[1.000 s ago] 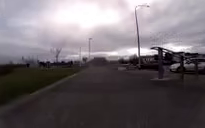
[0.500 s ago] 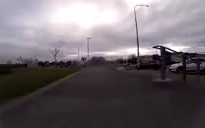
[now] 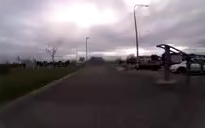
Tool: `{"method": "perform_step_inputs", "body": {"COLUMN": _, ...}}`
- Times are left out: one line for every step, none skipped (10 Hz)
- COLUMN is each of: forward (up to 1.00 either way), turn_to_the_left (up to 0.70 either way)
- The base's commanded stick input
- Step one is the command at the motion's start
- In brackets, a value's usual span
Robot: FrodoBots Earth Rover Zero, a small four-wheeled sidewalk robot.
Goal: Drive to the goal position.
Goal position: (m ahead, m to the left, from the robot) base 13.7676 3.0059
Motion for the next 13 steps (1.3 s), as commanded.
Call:
{"method": "perform_step_inputs", "body": {"forward": 0.85, "turn_to_the_left": 0.0}}
{"method": "perform_step_inputs", "body": {"forward": 0.85, "turn_to_the_left": 0.0}}
{"method": "perform_step_inputs", "body": {"forward": 0.85, "turn_to_the_left": 0.0}}
{"method": "perform_step_inputs", "body": {"forward": 0.85, "turn_to_the_left": -0.25}}
{"method": "perform_step_inputs", "body": {"forward": 0.85, "turn_to_the_left": -0.31}}
{"method": "perform_step_inputs", "body": {"forward": 0.85, "turn_to_the_left": 0.0}}
{"method": "perform_step_inputs", "body": {"forward": 0.85, "turn_to_the_left": 0.0}}
{"method": "perform_step_inputs", "body": {"forward": 0.85, "turn_to_the_left": -0.33}}
{"method": "perform_step_inputs", "body": {"forward": 0.85, "turn_to_the_left": -0.32}}
{"method": "perform_step_inputs", "body": {"forward": 0.85, "turn_to_the_left": 0.0}}
{"method": "perform_step_inputs", "body": {"forward": 0.85, "turn_to_the_left": 0.0}}
{"method": "perform_step_inputs", "body": {"forward": 0.85, "turn_to_the_left": -0.33}}
{"method": "perform_step_inputs", "body": {"forward": 0.85, "turn_to_the_left": -0.17}}
